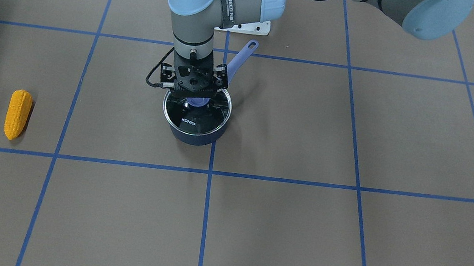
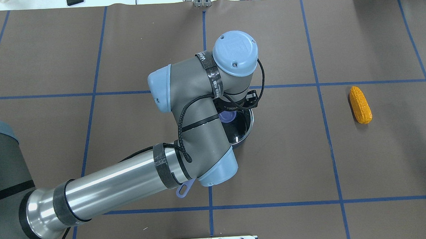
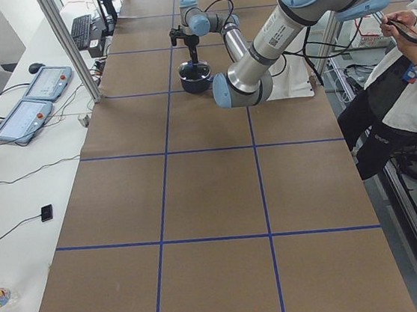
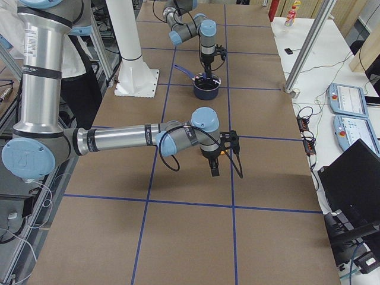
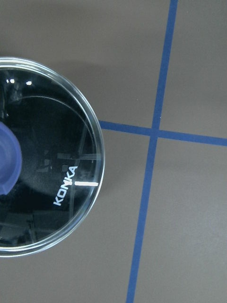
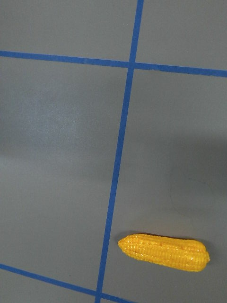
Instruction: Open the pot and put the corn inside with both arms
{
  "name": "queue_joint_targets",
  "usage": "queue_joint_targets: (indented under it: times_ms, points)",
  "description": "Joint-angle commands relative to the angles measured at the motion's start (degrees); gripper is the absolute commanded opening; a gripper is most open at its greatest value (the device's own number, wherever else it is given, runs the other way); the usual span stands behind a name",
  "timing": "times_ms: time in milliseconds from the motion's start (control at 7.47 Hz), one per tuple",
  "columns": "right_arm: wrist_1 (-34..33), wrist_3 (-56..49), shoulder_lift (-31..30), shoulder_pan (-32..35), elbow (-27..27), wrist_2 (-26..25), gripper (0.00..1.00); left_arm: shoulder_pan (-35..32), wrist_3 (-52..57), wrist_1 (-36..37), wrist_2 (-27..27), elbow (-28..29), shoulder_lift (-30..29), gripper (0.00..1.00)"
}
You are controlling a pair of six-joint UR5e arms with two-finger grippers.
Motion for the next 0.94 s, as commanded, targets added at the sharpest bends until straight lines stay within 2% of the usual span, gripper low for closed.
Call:
queue_joint_targets:
  times_ms: [0,134,268,402,669,803]
  points:
    - [0.0,0.0,0.1,-0.1,0.0,0.0,1.0,0.1,0.2,0.0,0.1,0.0,0.1,0.87]
    - [0.0,0.0,0.2,-0.2,0.0,0.0,1.0,0.1,0.3,0.0,0.9,0.0,0.2,0.79]
    - [0.0,-0.1,0.2,-0.1,0.0,0.0,1.0,0.1,0.6,-0.9,1.3,0.0,0.5,0.59]
    - [-0.1,-0.1,0.4,-0.2,-0.1,0.0,1.0,0.1,0.7,-0.9,1.4,-0.1,0.5,0.44]
    - [-0.1,-0.1,0.5,-0.2,-0.1,0.0,1.0,0.0,1.5,-0.7,1.3,-0.9,0.5,0.31]
    - [-0.1,-0.1,0.5,-0.2,0.0,0.0,1.0,-0.3,1.7,0.0,1.2,-2.6,0.5,0.29]
